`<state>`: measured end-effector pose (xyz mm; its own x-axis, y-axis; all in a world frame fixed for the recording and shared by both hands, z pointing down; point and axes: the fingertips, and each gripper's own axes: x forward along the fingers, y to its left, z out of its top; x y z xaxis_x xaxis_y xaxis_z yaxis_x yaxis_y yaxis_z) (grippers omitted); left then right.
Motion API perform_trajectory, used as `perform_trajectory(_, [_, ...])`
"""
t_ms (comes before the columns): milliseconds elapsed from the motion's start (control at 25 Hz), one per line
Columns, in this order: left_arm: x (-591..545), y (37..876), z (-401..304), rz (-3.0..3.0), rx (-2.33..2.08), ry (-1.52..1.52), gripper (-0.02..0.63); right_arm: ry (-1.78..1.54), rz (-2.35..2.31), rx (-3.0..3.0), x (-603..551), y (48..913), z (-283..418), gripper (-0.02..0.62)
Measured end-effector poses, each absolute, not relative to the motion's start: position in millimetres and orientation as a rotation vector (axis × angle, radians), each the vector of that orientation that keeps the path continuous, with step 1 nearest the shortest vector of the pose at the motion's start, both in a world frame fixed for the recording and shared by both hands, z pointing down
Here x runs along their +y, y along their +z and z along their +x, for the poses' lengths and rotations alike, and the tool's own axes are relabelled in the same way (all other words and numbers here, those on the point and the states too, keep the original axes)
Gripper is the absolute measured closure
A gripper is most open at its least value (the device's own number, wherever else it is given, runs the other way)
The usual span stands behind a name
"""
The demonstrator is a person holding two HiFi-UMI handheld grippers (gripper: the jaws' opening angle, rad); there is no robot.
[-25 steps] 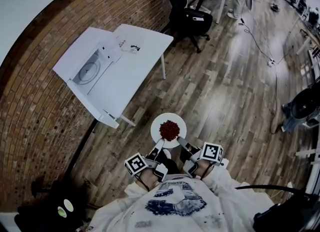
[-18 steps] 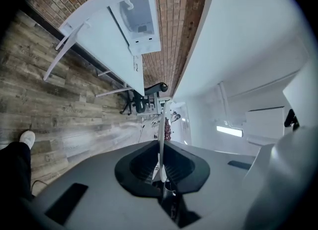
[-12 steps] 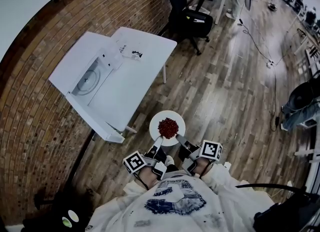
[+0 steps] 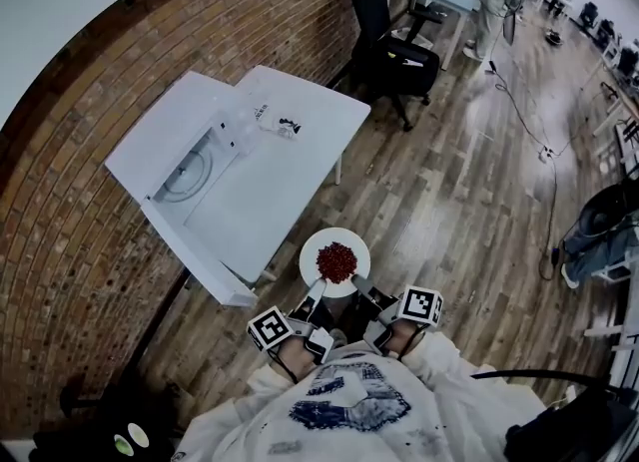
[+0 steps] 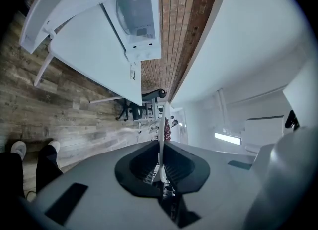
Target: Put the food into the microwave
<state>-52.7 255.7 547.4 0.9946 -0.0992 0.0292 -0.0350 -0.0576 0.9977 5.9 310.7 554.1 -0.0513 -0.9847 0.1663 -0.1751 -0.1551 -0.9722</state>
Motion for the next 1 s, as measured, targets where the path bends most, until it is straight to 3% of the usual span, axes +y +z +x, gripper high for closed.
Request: perform_trajectory(1000, [103.5,557.1,28.0,1.563,-0.490,-0.318,0.578,-1.610,-1.200,1.620,131.5,564.6,105.8,0.575])
